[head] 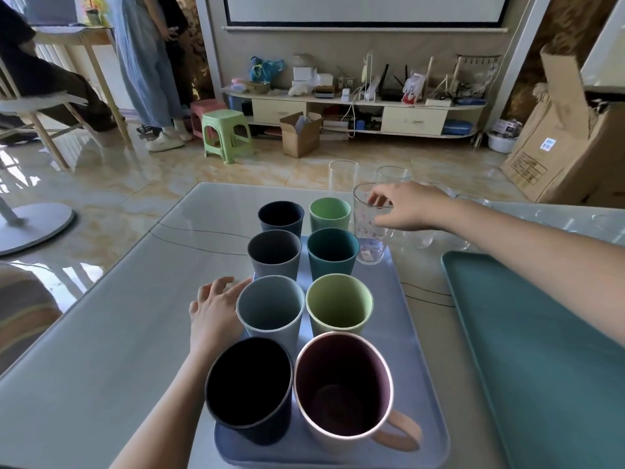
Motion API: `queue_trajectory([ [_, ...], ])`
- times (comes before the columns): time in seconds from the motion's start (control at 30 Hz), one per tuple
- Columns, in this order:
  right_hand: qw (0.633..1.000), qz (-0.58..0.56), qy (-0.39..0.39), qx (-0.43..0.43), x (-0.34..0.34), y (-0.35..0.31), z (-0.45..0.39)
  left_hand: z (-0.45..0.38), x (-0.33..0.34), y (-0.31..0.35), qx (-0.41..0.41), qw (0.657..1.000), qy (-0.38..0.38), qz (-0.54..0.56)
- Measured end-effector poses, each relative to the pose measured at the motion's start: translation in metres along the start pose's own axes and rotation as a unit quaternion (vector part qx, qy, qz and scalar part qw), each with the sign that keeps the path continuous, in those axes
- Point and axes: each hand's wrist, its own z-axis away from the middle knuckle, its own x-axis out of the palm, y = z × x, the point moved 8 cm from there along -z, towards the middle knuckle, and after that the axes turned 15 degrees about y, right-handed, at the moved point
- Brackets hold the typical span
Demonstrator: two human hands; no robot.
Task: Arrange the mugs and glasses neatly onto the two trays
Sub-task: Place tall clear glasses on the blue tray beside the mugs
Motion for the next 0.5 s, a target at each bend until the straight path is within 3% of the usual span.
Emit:
queue_trajectory([
  [0.2, 0.987, -0.012, 0.158, 0.013, -0.037, -0.019, -0.041, -0.001, 0.003, -0.003, -0.005, 1.000, 0.012, 0.008],
  [0.5, 0.992, 0.115, 0.056, 0.018, 0.014, -0.036, -0.119, -0.004, 0.005, -0.006, -0.001, 1.000, 0.020, 0.015],
])
